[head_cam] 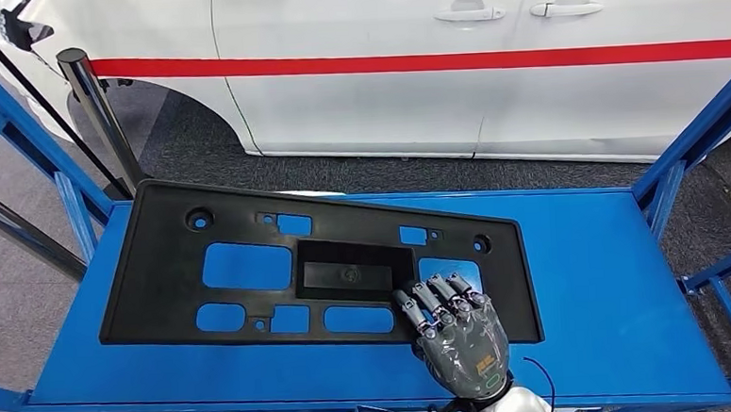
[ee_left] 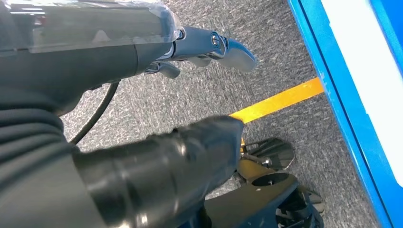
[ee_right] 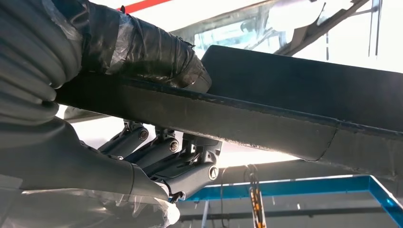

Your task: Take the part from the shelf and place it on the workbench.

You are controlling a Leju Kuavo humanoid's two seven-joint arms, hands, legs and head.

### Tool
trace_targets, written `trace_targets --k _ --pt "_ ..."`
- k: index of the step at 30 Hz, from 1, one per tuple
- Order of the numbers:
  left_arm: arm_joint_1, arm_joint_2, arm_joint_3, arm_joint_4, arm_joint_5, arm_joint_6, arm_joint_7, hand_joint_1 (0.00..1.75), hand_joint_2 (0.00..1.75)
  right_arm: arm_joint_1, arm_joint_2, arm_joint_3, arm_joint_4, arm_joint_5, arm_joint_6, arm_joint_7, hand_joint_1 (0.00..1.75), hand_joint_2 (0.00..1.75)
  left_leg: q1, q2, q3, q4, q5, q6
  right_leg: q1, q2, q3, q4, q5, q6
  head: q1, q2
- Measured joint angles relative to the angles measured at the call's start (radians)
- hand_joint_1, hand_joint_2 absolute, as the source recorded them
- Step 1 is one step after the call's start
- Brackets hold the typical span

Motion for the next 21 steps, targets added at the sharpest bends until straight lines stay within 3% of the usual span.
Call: trace_targets --k 9,21 --pt "0.003 0.001 0.012 0.000 0.005 -0.016 0.002 0.00 1.75 -0.012 -0.028 0.043 0.036 0.000 0.000 0.043 1.75 1.75 0.000 0.000 0.000 0.000 0.000 0.000 0.000 0.000 0.000 0.000 0.000 0.000 0.000 0.000" --pt "0.006 0.001 0.013 0.000 -0.009 0.066 0.058 0.00 1.75 -0.028 -0.044 0.057 0.047 0.000 0.000 0.068 1.75 1.75 0.000 0.000 0.000 0.000 0.000 0.000 0.000 0.000 0.000 0.000 0.000 0.000 0.000 0.000"
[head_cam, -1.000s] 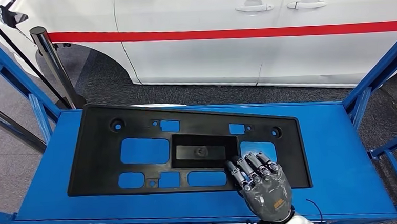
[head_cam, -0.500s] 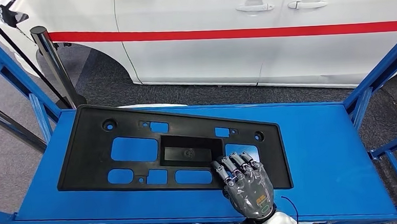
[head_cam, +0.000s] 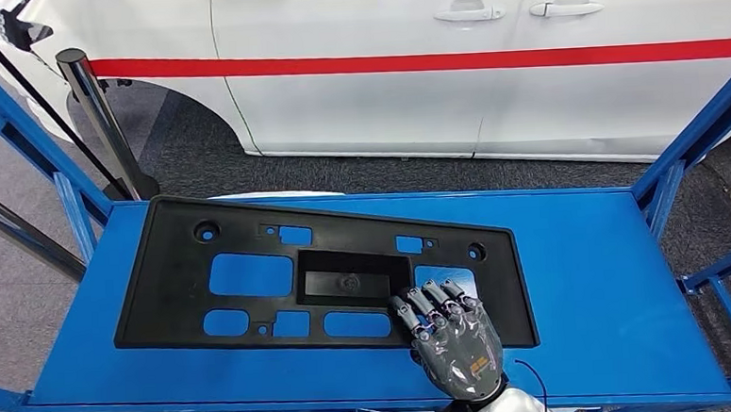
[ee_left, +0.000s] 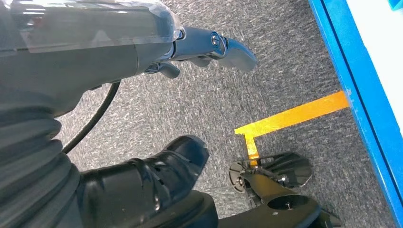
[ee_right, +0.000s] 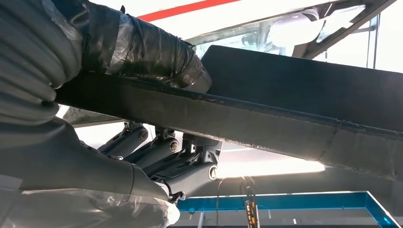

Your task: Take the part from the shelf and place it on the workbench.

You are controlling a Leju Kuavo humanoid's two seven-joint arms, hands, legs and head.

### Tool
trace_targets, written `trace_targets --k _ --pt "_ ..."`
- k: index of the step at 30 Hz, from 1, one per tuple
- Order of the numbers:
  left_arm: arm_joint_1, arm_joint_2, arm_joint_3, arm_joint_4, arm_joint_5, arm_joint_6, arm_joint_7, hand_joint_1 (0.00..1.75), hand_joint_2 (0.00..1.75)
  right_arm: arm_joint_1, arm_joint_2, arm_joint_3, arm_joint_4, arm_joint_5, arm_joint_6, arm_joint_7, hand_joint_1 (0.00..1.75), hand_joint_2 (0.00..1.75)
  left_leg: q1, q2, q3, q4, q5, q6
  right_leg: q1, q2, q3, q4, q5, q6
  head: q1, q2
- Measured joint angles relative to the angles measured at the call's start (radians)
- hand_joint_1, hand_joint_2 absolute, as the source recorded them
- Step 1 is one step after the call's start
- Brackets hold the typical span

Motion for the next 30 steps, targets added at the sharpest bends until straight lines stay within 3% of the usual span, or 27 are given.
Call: trace_targets --k 10,18,20,23,24,25,26,28,30 --pt "0.000 0.000 0.000 0.000 -0.004 0.010 0.006 0.00 1.75 -0.006 -0.005 0.002 0.007 0.000 0.000 0.003 1.75 1.75 0.000 0.000 0.000 0.001 0.000 0.000 -0.001 0.000 0.000 -0.001 0.000 0.000 0.000 0.000" --pt "0.000 -0.001 0.000 0.000 -0.011 0.029 0.018 0.00 1.75 -0.015 -0.006 0.017 0.017 0.000 0.000 0.028 1.75 1.75 -0.004 0.001 0.002 -0.005 0.007 0.016 -0.008 0.000 0.002 -0.001 0.001 0.015 0.000 0.000" --pt "-0.001 -0.003 0.000 0.000 -0.013 0.032 0.021 0.00 1.75 -0.020 -0.006 0.025 0.022 0.000 0.000 0.041 1.75 1.75 0.003 0.004 0.007 -0.019 0.020 0.024 -0.008 -0.001 -0.014 0.046 -0.041 0.021 0.001 0.000" --pt "0.000 -0.004 0.000 0.000 -0.014 0.033 0.025 0.00 1.75 -0.027 -0.006 0.039 0.035 0.000 0.000 0.055 1.75 1.75 0.005 0.008 0.004 -0.021 0.025 0.029 -0.018 -0.003 -0.078 0.223 -0.145 0.032 0.001 0.000" --pt "0.000 -0.004 0.000 0.000 -0.015 0.033 0.026 0.00 1.75 -0.028 -0.006 0.043 0.039 0.000 0.000 0.058 1.75 1.75 0.006 0.008 0.002 -0.019 0.025 0.028 -0.023 -0.004 -0.088 0.260 -0.156 0.036 0.001 0.000" --pt "0.000 -0.004 -0.001 0.000 -0.016 0.033 0.027 0.00 1.75 -0.028 -0.006 0.046 0.043 0.000 0.000 0.061 1.75 1.75 0.007 0.008 -0.001 -0.017 0.025 0.027 -0.027 -0.006 -0.084 0.264 -0.148 0.039 0.001 0.000" --pt "0.000 -0.004 -0.001 0.000 -0.017 0.032 0.027 0.00 1.75 -0.028 -0.006 0.049 0.046 0.000 0.000 0.064 1.75 1.75 0.009 0.008 -0.004 -0.013 0.025 0.024 -0.032 -0.007 -0.062 0.235 -0.126 0.043 0.001 0.000" --pt "0.000 -0.003 -0.001 0.000 -0.018 0.032 0.028 0.00 1.75 -0.032 -0.005 0.055 0.049 0.000 0.000 0.068 1.75 1.75 0.012 0.006 -0.012 0.000 0.020 0.012 -0.040 -0.010 0.012 0.112 -0.078 0.051 0.002 0.000" --pt "0.000 -0.003 -0.001 0.000 -0.018 0.032 0.028 0.00 1.75 -0.037 -0.005 0.061 0.051 0.000 0.000 0.071 1.75 1.75 0.012 0.004 -0.019 0.014 0.017 -0.005 -0.038 -0.006 0.055 0.033 -0.062 0.045 0.001 0.000"
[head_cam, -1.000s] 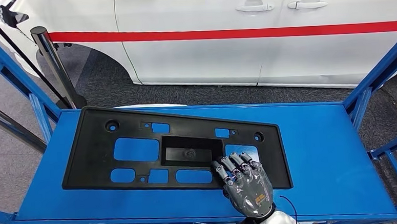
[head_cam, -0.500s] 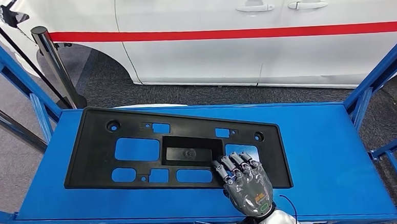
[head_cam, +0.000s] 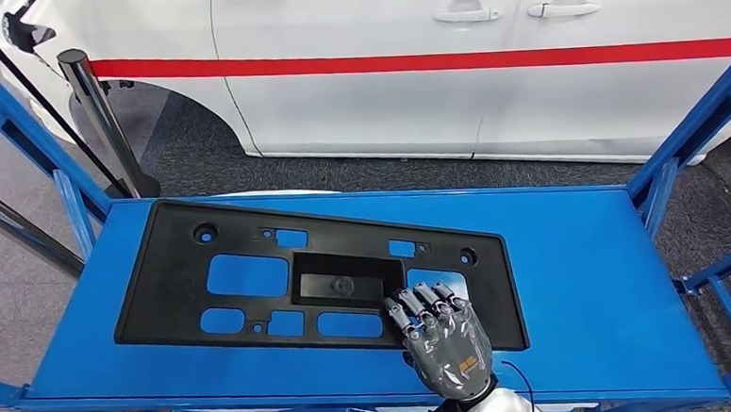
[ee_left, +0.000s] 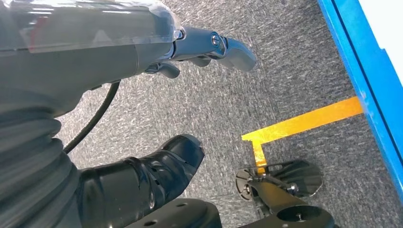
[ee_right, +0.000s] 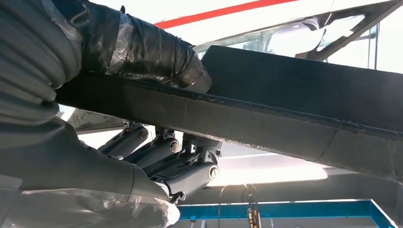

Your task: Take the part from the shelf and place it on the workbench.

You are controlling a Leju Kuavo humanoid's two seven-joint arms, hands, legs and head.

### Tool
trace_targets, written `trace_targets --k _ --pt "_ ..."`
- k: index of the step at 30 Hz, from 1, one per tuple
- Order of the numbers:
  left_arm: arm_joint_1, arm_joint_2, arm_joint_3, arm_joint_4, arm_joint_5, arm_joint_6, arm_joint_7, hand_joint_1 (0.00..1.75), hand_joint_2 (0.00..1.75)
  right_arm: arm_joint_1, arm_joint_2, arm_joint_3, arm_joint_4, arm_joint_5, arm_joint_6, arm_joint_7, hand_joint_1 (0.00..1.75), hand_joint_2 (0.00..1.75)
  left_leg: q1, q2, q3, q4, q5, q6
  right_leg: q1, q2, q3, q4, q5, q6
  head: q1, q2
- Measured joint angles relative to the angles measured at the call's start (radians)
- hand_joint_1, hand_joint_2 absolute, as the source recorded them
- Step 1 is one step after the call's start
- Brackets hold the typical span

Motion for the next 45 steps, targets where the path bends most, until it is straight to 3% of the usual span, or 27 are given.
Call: trace_targets --k 3,4,6,8,9,10,11,14,16,19,21,23,24,25,26,29,30,32,34,35,37,39,40,41,42,43,45 --pt "0.000 0.000 0.000 0.000 0.000 0.001 0.000 0.00 1.75 -0.002 0.000 0.004 0.003 0.000 0.000 0.001 1.75 1.75 0.002 -0.001 -0.007 0.006 0.002 -0.021 0.005 0.004 -0.007 -0.009 0.001 -0.026 -0.001 0.000" --pt "0.001 0.000 0.000 0.000 0.000 0.001 0.001 0.00 1.75 -0.003 0.001 0.005 0.003 0.000 0.000 0.001 1.75 1.75 0.004 -0.001 -0.014 0.017 -0.010 -0.026 0.005 0.003 -0.011 -0.010 0.006 -0.035 -0.001 0.000" --pt "0.001 0.000 0.000 0.000 0.000 0.001 0.001 0.00 1.75 -0.004 0.001 0.007 0.004 0.000 0.000 0.002 1.75 1.75 0.007 0.000 -0.045 0.092 -0.073 -0.032 0.006 -0.002 -0.021 -0.013 0.016 -0.051 -0.002 0.000" --pt "0.001 0.000 0.000 0.000 0.000 0.001 0.001 0.00 1.75 -0.004 0.002 0.008 0.006 0.000 0.000 0.002 1.75 1.75 0.007 0.000 -0.088 0.217 -0.147 -0.034 0.013 -0.005 -0.034 -0.013 0.024 -0.061 -0.002 0.000" --pt "0.001 0.000 0.000 0.000 0.000 0.001 0.001 0.00 1.75 -0.004 0.002 0.009 0.007 0.000 0.000 0.002 1.75 1.75 0.006 0.000 -0.099 0.261 -0.164 -0.033 0.016 -0.007 -0.040 -0.012 0.028 -0.063 -0.002 0.000" --pt "0.002 0.000 0.000 0.000 0.000 0.001 0.001 0.00 1.75 -0.004 0.001 0.010 0.009 0.000 0.000 0.002 1.75 1.75 0.006 0.000 -0.093 0.272 -0.162 -0.031 0.020 -0.007 -0.046 -0.011 0.032 -0.064 -0.002 0.000" --pt "0.002 0.000 0.000 0.000 0.000 0.001 0.001 0.00 1.75 -0.004 0.002 0.011 0.011 0.000 0.000 0.002 1.75 1.75 0.004 0.000 -0.066 0.242 -0.142 -0.027 0.023 -0.007 -0.050 -0.009 0.036 -0.064 -0.002 0.000" --pt "-0.001 0.001 0.000 0.000 -0.001 0.002 0.003 0.00 1.75 -0.007 0.003 0.015 0.013 0.000 0.000 0.013 1.75 1.75 -0.006 -0.001 0.059 0.048 -0.079 -0.005 0.027 -0.007 -0.059 -0.005 0.045 -0.058 -0.002 0.000" --pt "-0.003 0.001 0.000 0.000 -0.001 0.003 0.004 0.00 1.75 -0.010 0.004 0.020 0.014 0.000 0.000 0.022 1.75 1.75 -0.015 -0.001 0.084 -0.005 -0.072 0.000 0.024 -0.008 -0.062 -0.005 0.054 -0.046 -0.001 0.000" --pt "-0.002 0.001 -0.001 0.000 -0.003 0.004 0.005 0.00 1.75 -0.015 0.005 0.026 0.016 0.000 0.000 0.032 1.75 1.75 -0.012 0.002 0.078 -0.024 -0.048 0.008 0.023 -0.008 -0.067 -0.006 0.058 -0.026 -0.001 0.000" --pt "-0.003 0.000 -0.001 0.000 -0.003 0.004 0.005 0.00 1.75 -0.020 0.005 0.030 0.020 0.000 0.000 0.040 1.75 1.75 -0.007 0.007 0.069 -0.038 -0.025 0.021 0.022 -0.006 -0.088 0.046 0.002 -0.017 0.000 0.000" --pt "-0.005 0.000 -0.001 0.000 -0.003 0.005 0.005 0.00 1.75 -0.024 0.005 0.034 0.025 0.000 0.000 0.048 1.75 1.75 -0.009 0.010 0.049 -0.037 -0.011 0.028 0.020 -0.006 -0.124 0.160 -0.081 -0.009 0.001 0.000" --pt "-0.004 0.000 -0.001 0.000 -0.003 0.005 0.005 0.00 1.75 -0.025 0.005 0.035 0.028 0.000 0.000 0.052 1.75 1.75 -0.009 0.010 0.039 -0.034 -0.005 0.027 0.019 -0.006 -0.135 0.211 -0.106 -0.006 0.001 0.000" --pt "-0.004 0.000 -0.002 0.000 -0.003 0.005 0.005 0.00 1.75 -0.025 0.004 0.036 0.031 0.000 0.000 0.056 1.75 1.75 -0.009 0.011 0.029 -0.030 -0.001 0.026 0.018 -0.006 -0.132 0.236 -0.111 -0.003 0.001 0.000" --pt "-0.003 0.000 -0.002 0.000 -0.003 0.005 0.005 0.00 1.75 -0.027 0.004 0.038 0.034 0.000 0.000 0.060 1.75 1.75 -0.009 0.011 0.019 -0.025 0.003 0.024 0.017 -0.006 -0.112 0.223 -0.098 -0.001 0.001 0.000" --pt "-0.003 -0.001 -0.002 0.000 -0.003 0.005 0.005 0.00 1.75 -0.035 0.002 0.042 0.039 0.000 0.000 0.072 1.75 1.75 -0.009 0.011 -0.007 -0.005 0.011 0.016 0.018 -0.006 0.010 0.042 -0.041 -0.009 0.001 0.000" --pt "-0.003 -0.001 -0.002 0.000 -0.003 0.005 0.004 0.00 1.75 -0.038 0.001 0.043 0.039 0.000 0.000 0.077 1.75 1.75 -0.010 0.011 -0.012 -0.001 0.014 0.011 0.020 -0.005 0.034 0.001 -0.032 -0.015 0.001 0.000" --pt "-0.003 -0.001 -0.001 0.000 -0.003 0.004 0.004 0.00 1.75 -0.042 -0.001 0.045 0.041 0.000 0.000 0.085 1.75 1.75 -0.012 0.010 -0.017 0.001 0.023 -0.002 0.027 -0.004 0.039 -0.018 -0.025 -0.029 0.000 0.000" --pt "-0.001 -0.001 -0.001 0.001 -0.002 0.004 0.004 0.00 1.75 -0.043 -0.002 0.048 0.043 0.000 0.000 0.092 1.75 1.75 -0.011 0.009 -0.024 0.005 0.024 -0.014 0.023 -0.006 0.029 -0.027 -0.013 -0.046 0.000 0.000" --pt "0.000 -0.001 -0.001 0.001 -0.001 0.004 0.004 0.00 1.75 -0.044 -0.003 0.049 0.044 0.000 0.000 0.096 1.75 1.75 -0.011 0.008 -0.032 0.020 0.006 -0.019 0.020 -0.008 0.023 -0.030 -0.004 -0.055 -0.001 0.000" --pt "0.001 -0.001 -0.001 0.001 0.001 0.002 0.003 0.00 1.75 -0.044 -0.003 0.052 0.044 0.000 0.000 0.103 1.75 1.75 -0.007 0.007 -0.064 0.107 -0.074 -0.027 0.019 -0.011 0.005 -0.034 0.015 -0.067 -0.002 0.000" --pt "0.002 -0.001 0.000 0.001 0.002 0.001 0.002 0.00 1.75 -0.042 -0.003 0.053 0.045 0.000 0.000 0.110 1.75 1.75 -0.005 0.007 -0.098 0.232 -0.149 -0.034 0.020 -0.012 -0.022 -0.030 0.032 -0.069 -0.003 0.000" --pt "0.002 -0.001 0.000 0.001 0.003 0.001 0.002 0.00 1.75 -0.041 -0.003 0.053 0.046 0.000 0.000 0.112 1.75 1.75 -0.005 0.007 -0.100 0.268 -0.158 -0.036 0.021 -0.013 -0.035 -0.028 0.040 -0.069 -0.003 0.000" --pt "0.003 -0.001 0.000 0.001 0.004 0.001 0.002 0.00 1.75 -0.040 -0.003 0.053 0.046 0.000 0.000 0.114 1.75 1.75 -0.005 0.007 -0.084 0.268 -0.145 -0.037 0.021 -0.013 -0.047 -0.025 0.048 -0.067 -0.003 0.000" --pt "0.003 -0.001 0.000 0.001 0.004 0.001 0.002 0.00 1.75 -0.040 -0.003 0.053 0.046 0.000 0.000 0.115 1.75 1.75 -0.004 0.007 -0.051 0.231 -0.119 -0.036 0.021 -0.013 -0.058 -0.022 0.054 -0.065 -0.003 0.000" --pt "0.002 -0.001 0.000 0.001 0.004 0.001 0.002 0.00 1.75 -0.039 -0.003 0.053 0.046 0.000 0.000 0.115 1.75 1.75 -0.004 0.007 -0.004 0.168 -0.093 -0.035 0.020 -0.012 -0.067 -0.019 0.060 -0.062 -0.003 0.000" --pt "0.000 -0.001 0.000 0.001 0.005 0.001 0.002 0.00 1.75 -0.039 -0.003 0.053 0.046 0.000 0.000 0.116 1.75 1.75 -0.007 0.005 0.083 0.036 -0.076 -0.028 0.022 -0.011 -0.080 -0.014 0.073 -0.052 -0.003 0.000"
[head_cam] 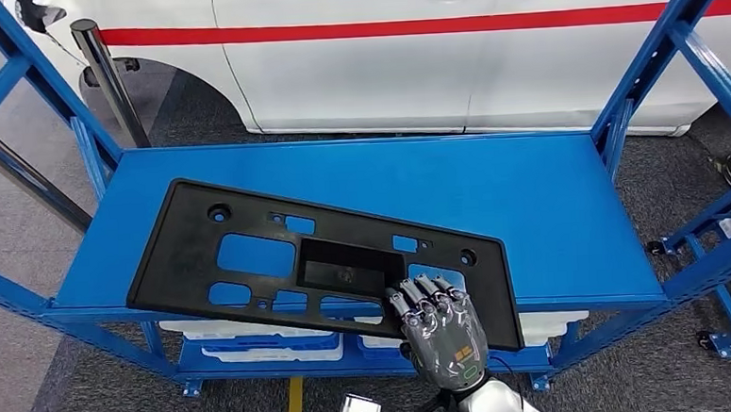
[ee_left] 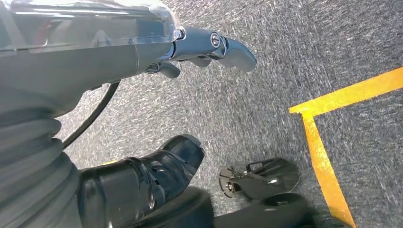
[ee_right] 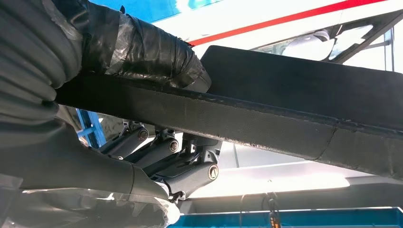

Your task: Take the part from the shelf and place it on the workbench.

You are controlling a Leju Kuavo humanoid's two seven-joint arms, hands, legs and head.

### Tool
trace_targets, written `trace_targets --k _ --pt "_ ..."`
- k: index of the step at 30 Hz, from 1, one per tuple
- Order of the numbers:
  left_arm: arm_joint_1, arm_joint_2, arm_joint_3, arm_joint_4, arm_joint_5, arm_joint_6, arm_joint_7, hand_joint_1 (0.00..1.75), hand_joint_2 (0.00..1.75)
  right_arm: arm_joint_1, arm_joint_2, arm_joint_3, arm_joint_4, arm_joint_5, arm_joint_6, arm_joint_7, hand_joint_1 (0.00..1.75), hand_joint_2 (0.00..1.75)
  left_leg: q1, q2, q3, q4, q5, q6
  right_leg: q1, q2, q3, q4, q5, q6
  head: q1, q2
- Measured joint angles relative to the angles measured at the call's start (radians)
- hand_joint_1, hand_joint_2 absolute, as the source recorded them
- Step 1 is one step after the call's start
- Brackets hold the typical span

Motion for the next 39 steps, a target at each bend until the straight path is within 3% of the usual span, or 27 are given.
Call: trace_targets --k 2,4,5,7,9,10,11,12,13,15,16,18,20,21,23,24,25,26,27,29,31,33,35,36,37,39 --pt "0.000 0.000 0.000 0.000 0.000 0.000 -0.001 0.00 1.75 0.000 0.000 0.000 0.000 0.000 0.000 0.000 1.75 1.75 -0.005 -0.003 0.026 -0.055 -0.006 0.009 0.001 0.000 -0.005 0.000 0.014 0.013 0.000 0.000" --pt "0.002 0.000 0.001 0.000 0.000 0.000 -0.001 0.00 1.75 0.002 0.000 0.000 -0.001 0.000 0.000 0.000 1.75 1.75 -0.005 -0.001 0.015 -0.059 0.007 0.024 -0.001 0.001 -0.008 -0.001 0.021 0.026 0.001 0.000" --pt "0.002 0.000 0.001 0.000 0.000 0.000 -0.001 0.00 1.75 0.004 -0.001 0.000 -0.002 0.000 0.000 0.000 1.75 1.75 -0.003 0.001 0.009 -0.061 0.016 0.033 -0.002 0.002 -0.013 0.009 0.006 0.031 0.001 0.000" --pt "0.001 0.000 0.001 0.000 -0.001 0.000 -0.001 0.00 1.75 0.011 -0.002 -0.002 -0.004 0.000 0.000 -0.001 1.75 1.75 -0.001 0.005 -0.007 -0.064 0.036 0.049 -0.004 0.004 -0.040 0.085 -0.074 0.037 0.001 0.000" --pt "0.002 0.000 0.001 0.000 -0.001 0.000 -0.001 0.00 1.75 0.022 -0.002 -0.006 -0.006 0.000 0.000 -0.003 1.75 1.75 -0.004 0.006 -0.032 -0.062 0.055 0.056 -0.003 0.005 -0.073 0.208 -0.159 0.041 0.001 0.000" --pt "0.003 0.000 0.001 0.000 -0.001 -0.001 -0.001 0.00 1.75 0.028 -0.002 -0.008 -0.007 0.000 0.000 -0.004 1.75 1.75 -0.005 0.006 -0.045 -0.060 0.063 0.056 -0.003 0.005 -0.077 0.252 -0.173 0.042 0.001 0.000" --pt "0.003 0.000 0.001 0.000 -0.001 -0.001 -0.001 0.00 1.75 0.033 -0.003 -0.011 -0.009 0.000 0.000 -0.006 1.75 1.75 -0.007 0.007 -0.059 -0.057 0.071 0.056 -0.003 0.005 -0.068 0.267 -0.165 0.041 0.001 0.000" --pt "0.003 0.000 0.001 0.000 -0.001 -0.001 -0.001 0.00 1.75 0.039 -0.003 -0.015 -0.012 0.000 0.000 -0.007 1.75 1.75 -0.008 0.007 -0.072 -0.053 0.077 0.054 -0.003 0.004 -0.040 0.245 -0.142 0.039 0.001 0.000" --pt "0.003 0.000 0.001 0.000 -0.001 -0.002 -0.001 0.00 1.75 0.044 -0.003 -0.020 -0.017 0.000 0.000 -0.010 1.75 1.75 -0.008 0.007 -0.084 -0.048 0.083 0.052 -0.002 0.004 0.005 0.191 -0.117 0.034 0.001 0.000" --pt "0.003 -0.001 0.001 0.000 -0.001 -0.002 -0.001 0.00 1.75 0.053 -0.003 -0.032 -0.030 0.000 0.000 -0.015 1.75 1.75 -0.011 0.006 -0.101 -0.039 0.093 0.045 0.004 0.004 0.100 0.055 -0.100 0.022 0.001 0.000" --pt "0.003 -0.002 0.001 0.000 -0.001 -0.003 -0.001 0.00 1.75 0.058 -0.003 -0.038 -0.038 0.000 0.000 -0.019 1.75 1.75 -0.012 0.006 -0.105 -0.038 0.098 0.040 0.008 0.004 0.127 0.010 -0.103 0.017 0.001 0.000" --pt "0.003 -0.002 0.002 0.000 -0.002 -0.003 0.000 0.00 1.75 0.068 -0.002 -0.049 -0.052 0.000 0.000 -0.027 1.75 1.75 -0.011 0.007 -0.108 -0.039 0.111 0.028 0.013 0.004 0.136 -0.019 -0.103 0.008 0.001 0.000" --pt "0.004 -0.002 0.002 0.000 -0.002 -0.003 0.000 0.00 1.75 0.077 0.000 -0.059 -0.064 0.000 0.000 -0.034 1.75 1.75 -0.009 0.006 -0.116 -0.032 0.104 0.016 0.008 0.001 0.126 -0.029 -0.085 -0.006 0.001 0.000" --pt "0.005 -0.001 0.002 0.000 -0.002 -0.003 0.000 0.00 1.75 0.081 0.001 -0.063 -0.068 0.000 0.000 -0.037 1.75 1.75 -0.008 0.004 -0.125 -0.010 0.077 0.011 0.005 0.000 0.118 -0.034 -0.074 -0.013 0.000 0.000" --pt "0.005 -0.001 0.002 0.000 -0.003 -0.003 0.000 0.00 1.75 0.089 0.005 -0.071 -0.076 0.000 0.000 -0.044 1.75 1.75 -0.005 0.002 -0.157 0.088 -0.014 0.001 0.002 -0.003 0.096 -0.037 -0.054 -0.022 -0.003 0.000" --pt "0.006 -0.001 0.002 0.000 -0.003 -0.003 0.000 0.00 1.75 0.094 0.006 -0.075 -0.079 0.000 0.000 -0.047 1.75 1.75 -0.002 0.002 -0.172 0.151 -0.054 -0.003 0.002 -0.004 0.083 -0.036 -0.044 -0.023 -0.004 0.000" --pt "0.006 -0.001 0.002 0.000 -0.004 -0.003 0.000 0.00 1.75 0.099 0.007 -0.079 -0.080 0.000 0.000 -0.049 1.75 1.75 0.000 0.003 -0.179 0.201 -0.073 -0.008 0.002 -0.005 0.070 -0.035 -0.035 -0.022 -0.004 0.000" --pt "0.006 -0.001 0.002 0.000 -0.004 -0.003 0.000 0.00 1.75 0.103 0.007 -0.082 -0.080 0.000 0.000 -0.051 1.75 1.75 0.002 0.003 -0.173 0.225 -0.069 -0.011 0.002 -0.005 0.057 -0.032 -0.026 -0.020 -0.004 0.000" --pt "0.006 -0.001 0.002 0.000 -0.004 -0.003 0.000 0.00 1.75 0.106 0.007 -0.084 -0.081 0.000 0.000 -0.053 1.75 1.75 0.005 0.003 -0.150 0.215 -0.046 -0.014 0.001 -0.006 0.043 -0.028 -0.018 -0.018 -0.004 0.000" --pt "0.004 0.000 0.002 0.000 -0.005 -0.003 0.000 0.00 1.75 0.110 0.007 -0.087 -0.083 0.000 0.000 -0.055 1.75 1.75 0.008 0.002 -0.063 0.101 0.001 -0.016 -0.001 -0.005 0.018 -0.015 -0.006 -0.010 -0.004 0.000" --pt "0.002 0.000 0.002 0.000 -0.005 -0.003 0.000 0.00 1.75 0.112 0.008 -0.089 -0.089 0.000 0.000 -0.056 1.75 1.75 0.006 -0.001 0.015 -0.023 0.000 -0.011 -0.001 -0.005 0.001 -0.003 0.005 0.002 -0.004 0.000" --pt "0.002 0.000 0.002 0.000 -0.005 -0.003 0.000 0.00 1.75 0.115 0.009 -0.093 -0.095 0.000 -0.001 -0.058 1.75 1.75 -0.001 -0.004 0.031 -0.063 -0.010 0.001 0.000 -0.005 -0.005 -0.002 0.019 0.015 -0.003 0.000" --pt "0.003 -0.001 0.002 0.001 -0.005 -0.003 0.001 0.00 1.75 0.119 0.009 -0.097 -0.099 0.000 -0.001 -0.061 1.75 1.75 0.001 -0.001 0.020 -0.065 0.006 0.020 -0.002 -0.003 -0.010 0.001 0.020 0.027 -0.003 0.000" --pt "0.003 -0.002 0.002 0.001 -0.005 -0.003 0.001 0.00 1.75 0.121 0.009 -0.098 -0.101 0.000 -0.001 -0.062 1.75 1.75 0.003 0.002 0.013 -0.067 0.016 0.031 -0.003 -0.002 -0.018 0.019 -0.003 0.032 -0.003 0.000" --pt "0.003 -0.002 0.003 0.001 -0.005 -0.003 0.002 0.00 1.75 0.123 0.009 -0.099 -0.102 0.000 -0.001 -0.063 1.75 1.75 0.005 0.004 0.003 -0.069 0.028 0.041 -0.004 0.000 -0.032 0.056 -0.043 0.036 -0.002 0.000" --pt "0.002 -0.002 0.003 0.002 -0.006 -0.003 0.002 0.00 1.75 0.125 0.009 -0.100 -0.103 0.000 -0.001 -0.064 1.75 1.75 0.002 0.007 -0.023 -0.068 0.049 0.050 -0.005 0.001 -0.067 0.179 -0.140 0.042 -0.002 0.000"
